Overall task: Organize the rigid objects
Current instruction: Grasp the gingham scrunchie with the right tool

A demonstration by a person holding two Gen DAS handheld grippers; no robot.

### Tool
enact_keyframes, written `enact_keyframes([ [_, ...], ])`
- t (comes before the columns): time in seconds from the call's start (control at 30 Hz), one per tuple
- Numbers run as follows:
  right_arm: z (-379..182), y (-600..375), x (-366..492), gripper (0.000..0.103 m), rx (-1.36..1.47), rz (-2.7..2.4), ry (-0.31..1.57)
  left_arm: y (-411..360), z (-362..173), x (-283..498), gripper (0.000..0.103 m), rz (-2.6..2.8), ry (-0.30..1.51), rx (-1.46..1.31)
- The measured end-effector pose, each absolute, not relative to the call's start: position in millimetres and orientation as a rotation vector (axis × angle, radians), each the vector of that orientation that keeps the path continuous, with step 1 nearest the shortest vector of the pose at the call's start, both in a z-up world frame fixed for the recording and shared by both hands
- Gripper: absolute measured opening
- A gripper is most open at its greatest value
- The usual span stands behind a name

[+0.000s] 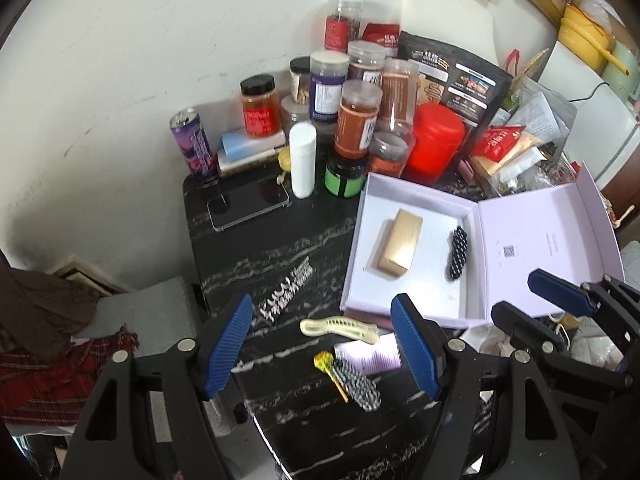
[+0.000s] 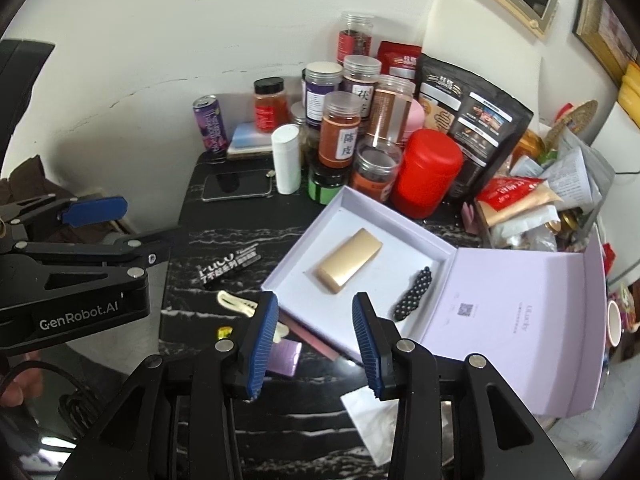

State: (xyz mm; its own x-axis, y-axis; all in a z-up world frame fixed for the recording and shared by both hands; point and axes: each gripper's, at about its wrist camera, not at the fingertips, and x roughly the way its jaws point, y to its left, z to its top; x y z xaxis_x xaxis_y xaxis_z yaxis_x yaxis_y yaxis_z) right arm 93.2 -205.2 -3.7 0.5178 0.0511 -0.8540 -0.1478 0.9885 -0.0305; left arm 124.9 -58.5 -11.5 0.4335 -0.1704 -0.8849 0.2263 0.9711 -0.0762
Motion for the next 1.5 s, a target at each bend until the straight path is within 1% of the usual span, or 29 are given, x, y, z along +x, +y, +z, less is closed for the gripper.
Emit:
enact_keyframes([
  [0.63, -25.4, -186.3, 68.9, 0.041, -0.022, 0.236, 1.060, -17.2, -26.6, 90.3, 0.072, -0.201, 1.111, 0.029],
  [1.17, -78.2, -175.7, 75.3, 0.041, -0.007, 0.323, 1.143, -14.4, -74.2, 106.0, 0.072, -0.177, 1.172, 0.032],
  [1.5, -113.9, -175.2, 90.4, 0.041, -0.014, 0.348, 1.191, -17.4, -119.6, 125.7, 0.072, -0.193, 1.225, 0.027],
])
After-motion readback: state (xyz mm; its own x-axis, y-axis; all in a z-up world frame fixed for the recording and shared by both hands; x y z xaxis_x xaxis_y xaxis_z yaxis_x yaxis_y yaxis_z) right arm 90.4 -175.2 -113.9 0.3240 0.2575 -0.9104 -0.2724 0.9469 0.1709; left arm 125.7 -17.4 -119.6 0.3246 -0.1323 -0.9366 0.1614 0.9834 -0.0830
